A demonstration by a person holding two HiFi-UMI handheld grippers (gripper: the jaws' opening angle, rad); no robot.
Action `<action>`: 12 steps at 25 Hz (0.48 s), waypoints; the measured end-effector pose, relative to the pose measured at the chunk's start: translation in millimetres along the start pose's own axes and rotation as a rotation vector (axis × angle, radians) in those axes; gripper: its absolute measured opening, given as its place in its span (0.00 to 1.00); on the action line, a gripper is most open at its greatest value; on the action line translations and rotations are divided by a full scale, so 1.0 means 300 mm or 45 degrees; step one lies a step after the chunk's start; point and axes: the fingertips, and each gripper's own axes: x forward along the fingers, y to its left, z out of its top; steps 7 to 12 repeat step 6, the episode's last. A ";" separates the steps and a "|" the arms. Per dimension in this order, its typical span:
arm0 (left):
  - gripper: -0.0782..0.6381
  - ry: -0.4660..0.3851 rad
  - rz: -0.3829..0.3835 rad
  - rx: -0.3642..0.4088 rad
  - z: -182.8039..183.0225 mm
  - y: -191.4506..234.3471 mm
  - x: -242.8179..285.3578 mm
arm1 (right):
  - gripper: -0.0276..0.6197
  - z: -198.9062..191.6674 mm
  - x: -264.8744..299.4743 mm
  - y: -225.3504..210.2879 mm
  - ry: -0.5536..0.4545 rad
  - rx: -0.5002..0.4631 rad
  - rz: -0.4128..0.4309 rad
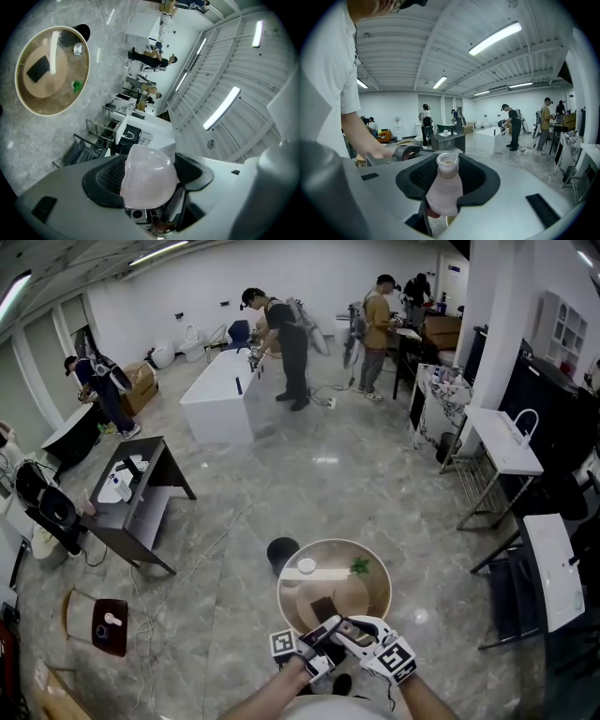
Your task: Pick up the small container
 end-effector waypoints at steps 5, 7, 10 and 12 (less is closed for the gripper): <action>0.59 -0.003 -0.006 -0.001 -0.006 -0.006 -0.007 | 0.27 -0.004 0.001 0.008 -0.005 -0.008 0.006; 0.59 -0.003 -0.008 0.000 -0.007 -0.007 -0.008 | 0.28 -0.005 0.001 0.010 -0.006 -0.010 0.007; 0.59 -0.003 -0.008 0.000 -0.007 -0.007 -0.008 | 0.28 -0.005 0.001 0.010 -0.006 -0.010 0.007; 0.59 -0.003 -0.008 0.000 -0.007 -0.007 -0.008 | 0.28 -0.005 0.001 0.010 -0.006 -0.010 0.007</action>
